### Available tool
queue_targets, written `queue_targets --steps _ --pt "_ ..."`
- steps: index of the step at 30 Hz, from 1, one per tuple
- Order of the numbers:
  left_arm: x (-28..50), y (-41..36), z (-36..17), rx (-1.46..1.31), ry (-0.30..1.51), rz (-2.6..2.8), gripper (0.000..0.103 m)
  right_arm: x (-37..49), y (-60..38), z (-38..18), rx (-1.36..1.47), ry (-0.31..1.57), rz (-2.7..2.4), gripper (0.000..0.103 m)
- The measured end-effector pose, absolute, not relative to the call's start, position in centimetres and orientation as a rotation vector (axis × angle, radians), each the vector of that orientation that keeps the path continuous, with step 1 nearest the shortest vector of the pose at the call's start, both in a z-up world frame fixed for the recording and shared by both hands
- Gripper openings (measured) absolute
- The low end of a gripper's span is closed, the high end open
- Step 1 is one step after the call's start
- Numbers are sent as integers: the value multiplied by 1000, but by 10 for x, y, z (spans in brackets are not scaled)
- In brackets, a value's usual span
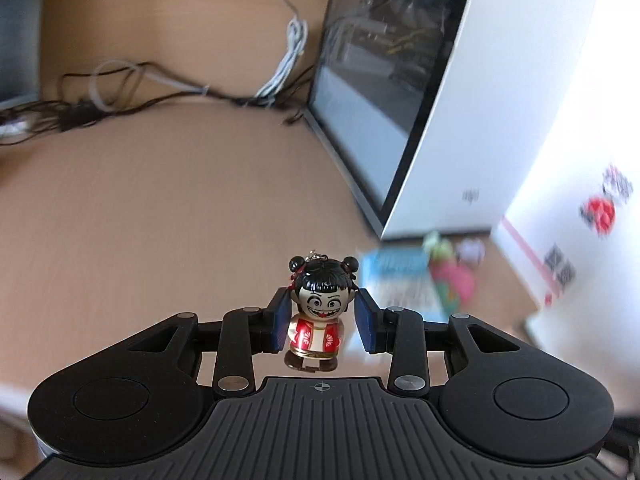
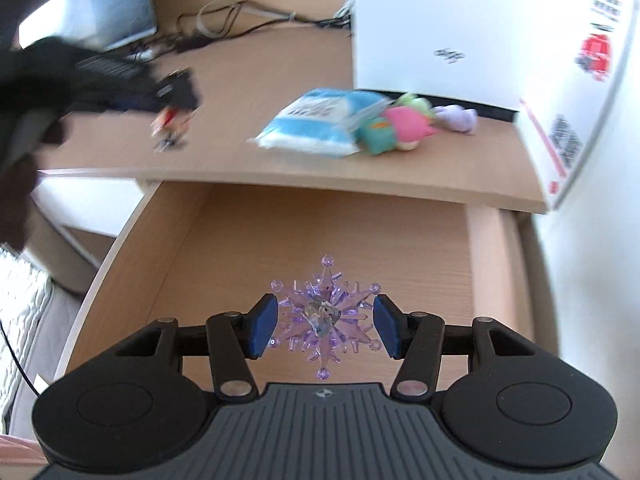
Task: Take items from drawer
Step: 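Carry the doll keychain onto the desktop with the left gripper while the right gripper grasps the snowflake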
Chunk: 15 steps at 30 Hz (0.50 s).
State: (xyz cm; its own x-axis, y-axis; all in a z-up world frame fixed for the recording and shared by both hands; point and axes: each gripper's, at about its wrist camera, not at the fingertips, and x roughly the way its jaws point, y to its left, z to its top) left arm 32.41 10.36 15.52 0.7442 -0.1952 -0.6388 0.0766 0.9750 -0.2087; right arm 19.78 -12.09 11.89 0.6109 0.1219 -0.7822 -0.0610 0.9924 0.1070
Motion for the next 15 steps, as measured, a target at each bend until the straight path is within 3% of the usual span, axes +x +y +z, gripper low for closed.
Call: queue_targets --steps 4,8,15 --pt "369 94 123 -254 777 -189 39 197 -131 124 88 895 76 53" --pt "380 78 101 -122 837 -142 43 194 -136 125 89 889 52 53" --pt "345 89 140 -164 693 -158 42 212 -151 131 140 849 39 53"
